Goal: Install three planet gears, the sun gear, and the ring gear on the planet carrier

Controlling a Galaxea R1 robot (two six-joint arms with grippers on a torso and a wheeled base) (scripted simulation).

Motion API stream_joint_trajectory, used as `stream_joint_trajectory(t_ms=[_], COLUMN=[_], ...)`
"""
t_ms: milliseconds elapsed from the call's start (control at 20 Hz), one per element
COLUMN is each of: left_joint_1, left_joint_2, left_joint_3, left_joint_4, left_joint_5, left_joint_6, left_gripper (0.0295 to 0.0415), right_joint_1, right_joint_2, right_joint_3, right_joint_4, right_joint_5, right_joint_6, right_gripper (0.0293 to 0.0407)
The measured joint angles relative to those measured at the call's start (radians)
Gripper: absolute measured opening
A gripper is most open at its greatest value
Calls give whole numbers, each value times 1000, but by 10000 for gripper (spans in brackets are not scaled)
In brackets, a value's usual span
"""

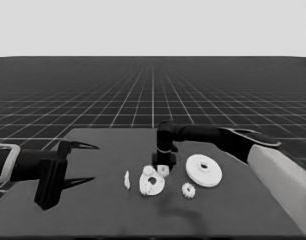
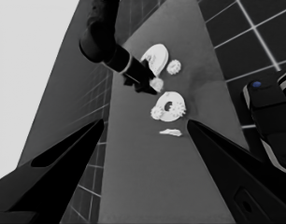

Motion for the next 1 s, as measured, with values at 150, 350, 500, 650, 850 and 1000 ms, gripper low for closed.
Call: stream_joint_trajectory(t_ms=[150, 350, 500, 650, 850, 1000], left_joint_1=[0, 0, 0, 0, 0, 0], left_joint_2=[0, 0, 0, 0, 0, 0], left_joint_3=[0, 0, 0, 0, 0, 0], left_joint_4=[0, 0, 0, 0, 0, 0], left_joint_5=[0, 0, 0, 0, 0, 0], left_joint_6=[0, 0, 0, 0, 0, 0], left_gripper=[385, 385, 385, 385, 385, 385], right_joint_1=[-128, -154, -156, -157, -157, -157], right_joint_2=[22, 30, 30, 31, 31, 31], right_joint_3=[-78, -105, -108, -108, -108, -108], right_joint_4=[-121, -146, -148, -149, -149, -149], right_joint_5=[38, 51, 52, 53, 53, 53], right_joint_6=[-48, -63, -65, -65, -65, -65], right_gripper=[312, 312, 312, 381, 385, 385])
